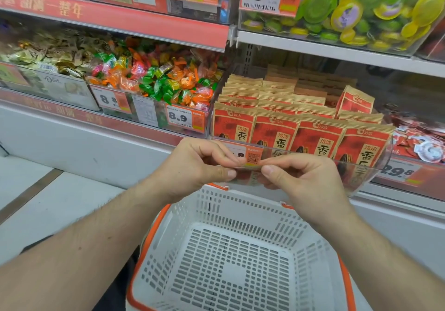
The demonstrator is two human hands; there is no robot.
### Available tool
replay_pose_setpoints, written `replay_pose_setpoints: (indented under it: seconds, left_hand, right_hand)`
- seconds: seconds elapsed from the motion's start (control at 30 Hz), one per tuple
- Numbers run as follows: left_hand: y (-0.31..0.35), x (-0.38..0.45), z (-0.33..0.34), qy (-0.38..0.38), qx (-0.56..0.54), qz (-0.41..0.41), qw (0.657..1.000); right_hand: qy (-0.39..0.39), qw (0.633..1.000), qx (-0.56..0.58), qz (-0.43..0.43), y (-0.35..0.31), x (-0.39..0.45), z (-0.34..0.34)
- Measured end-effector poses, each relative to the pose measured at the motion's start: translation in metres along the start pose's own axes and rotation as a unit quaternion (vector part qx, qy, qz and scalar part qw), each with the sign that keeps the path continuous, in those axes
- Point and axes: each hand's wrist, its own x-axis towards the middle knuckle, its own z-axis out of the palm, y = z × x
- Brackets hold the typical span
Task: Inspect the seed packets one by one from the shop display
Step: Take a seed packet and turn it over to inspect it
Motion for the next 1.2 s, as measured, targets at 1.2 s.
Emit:
replay_pose_setpoints:
  seconds: [1.2]
  left_hand:
    - [-0.009, 0.008, 0.011, 0.095, -0.051, -0.156, 0.982]
  right_hand:
    - [-0.003, 0.995, 0.003, 0.102, 0.014, 0.009, -0.005]
